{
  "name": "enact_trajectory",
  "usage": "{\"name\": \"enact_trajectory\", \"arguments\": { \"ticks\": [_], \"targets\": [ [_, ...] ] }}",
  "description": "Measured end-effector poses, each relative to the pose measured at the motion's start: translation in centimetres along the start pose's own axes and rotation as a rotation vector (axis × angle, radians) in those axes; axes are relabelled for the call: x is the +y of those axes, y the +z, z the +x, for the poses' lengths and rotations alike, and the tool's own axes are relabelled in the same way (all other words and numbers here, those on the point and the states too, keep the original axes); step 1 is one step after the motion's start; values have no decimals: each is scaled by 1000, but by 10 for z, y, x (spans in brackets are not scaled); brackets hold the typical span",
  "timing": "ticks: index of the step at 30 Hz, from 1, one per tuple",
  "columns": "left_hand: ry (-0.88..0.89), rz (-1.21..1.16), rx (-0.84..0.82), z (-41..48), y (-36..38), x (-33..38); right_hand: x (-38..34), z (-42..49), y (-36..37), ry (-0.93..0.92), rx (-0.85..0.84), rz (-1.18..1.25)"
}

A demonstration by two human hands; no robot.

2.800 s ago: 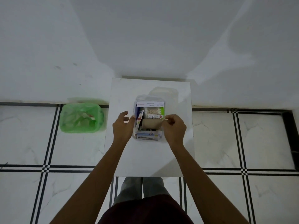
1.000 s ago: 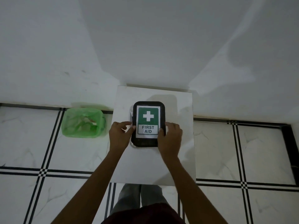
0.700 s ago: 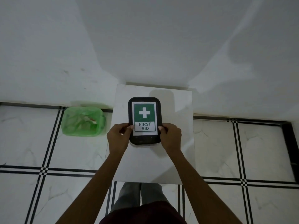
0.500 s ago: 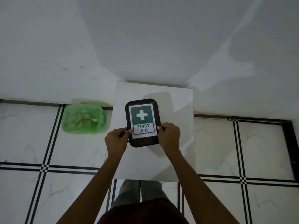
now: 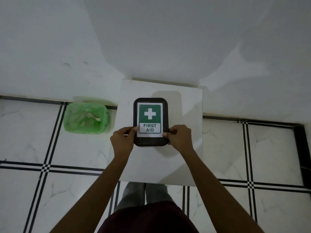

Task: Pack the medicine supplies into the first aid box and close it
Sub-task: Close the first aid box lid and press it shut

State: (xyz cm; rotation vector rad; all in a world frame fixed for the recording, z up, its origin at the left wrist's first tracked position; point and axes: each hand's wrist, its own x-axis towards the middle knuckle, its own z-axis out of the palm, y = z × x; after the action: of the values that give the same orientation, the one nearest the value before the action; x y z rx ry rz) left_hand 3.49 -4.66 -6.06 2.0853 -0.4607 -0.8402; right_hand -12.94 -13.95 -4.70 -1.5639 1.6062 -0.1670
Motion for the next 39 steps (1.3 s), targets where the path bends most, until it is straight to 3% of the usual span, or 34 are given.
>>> {"name": "enact_trajectory", "arguments": {
  "ticks": [7, 22, 27, 33, 39],
  "targets": [
    [-51, -16, -81, -14, -4, -8, 8, -12, 4, 2, -39, -7],
    [-129, -4, -12, -20, 1, -3, 17, -11, 23, 116, 30, 64],
    [-215, -23, -78, -5, -7, 6, 3, -8, 7, 121, -54, -10],
    [-278, -202, -3, 16, -1, 19, -12, 7, 0, 82, 79, 166],
    [-282, -86, 7, 27, 5, 20, -11, 13, 4, 133, 96, 158]
  ]
}}
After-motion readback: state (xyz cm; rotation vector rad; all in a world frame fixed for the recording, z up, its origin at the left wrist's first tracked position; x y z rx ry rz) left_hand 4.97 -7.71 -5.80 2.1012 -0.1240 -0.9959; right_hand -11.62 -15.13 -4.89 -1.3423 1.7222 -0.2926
